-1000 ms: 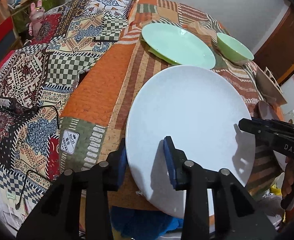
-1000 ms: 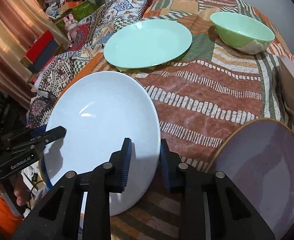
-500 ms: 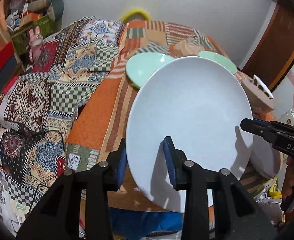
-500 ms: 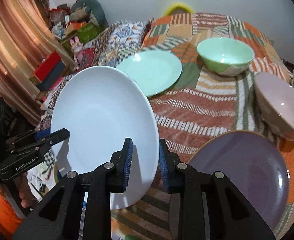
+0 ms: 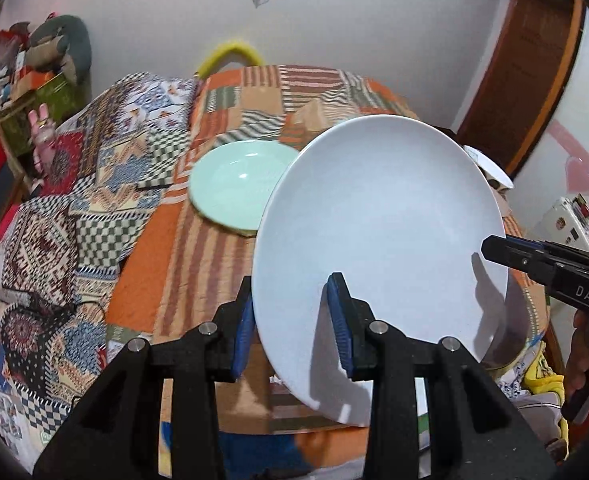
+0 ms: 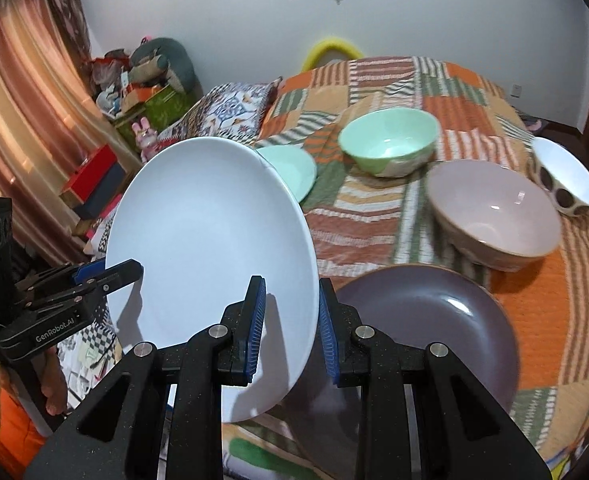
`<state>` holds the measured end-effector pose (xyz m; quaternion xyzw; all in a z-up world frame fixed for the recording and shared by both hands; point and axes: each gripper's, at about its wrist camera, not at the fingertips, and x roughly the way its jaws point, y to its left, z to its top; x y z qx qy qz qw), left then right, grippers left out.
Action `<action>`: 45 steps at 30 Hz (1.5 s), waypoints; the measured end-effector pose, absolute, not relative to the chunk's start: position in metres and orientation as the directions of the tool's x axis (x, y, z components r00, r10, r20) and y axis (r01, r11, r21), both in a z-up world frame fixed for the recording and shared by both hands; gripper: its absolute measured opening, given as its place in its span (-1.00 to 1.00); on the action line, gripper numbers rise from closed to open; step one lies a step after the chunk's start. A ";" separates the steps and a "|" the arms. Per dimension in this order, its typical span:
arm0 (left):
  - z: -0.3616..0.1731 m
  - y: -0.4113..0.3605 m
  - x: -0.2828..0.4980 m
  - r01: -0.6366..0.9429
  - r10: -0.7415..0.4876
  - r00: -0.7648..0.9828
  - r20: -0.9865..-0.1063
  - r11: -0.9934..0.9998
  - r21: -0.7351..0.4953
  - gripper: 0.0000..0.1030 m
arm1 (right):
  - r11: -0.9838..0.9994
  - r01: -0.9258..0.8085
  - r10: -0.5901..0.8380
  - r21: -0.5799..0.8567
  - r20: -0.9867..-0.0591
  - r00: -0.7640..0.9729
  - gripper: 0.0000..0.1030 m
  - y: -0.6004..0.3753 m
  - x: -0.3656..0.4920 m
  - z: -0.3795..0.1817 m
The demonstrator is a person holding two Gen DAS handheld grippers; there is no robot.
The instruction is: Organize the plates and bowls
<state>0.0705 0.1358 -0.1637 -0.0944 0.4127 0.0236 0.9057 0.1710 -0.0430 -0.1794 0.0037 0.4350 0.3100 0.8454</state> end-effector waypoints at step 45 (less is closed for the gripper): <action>-0.240 -0.016 0.142 0.129 -0.053 0.445 -0.894 0.992 0.005 -0.30 | 0.910 -0.295 0.404 0.292 -0.789 0.463 -0.54 -0.176 0.169 -0.222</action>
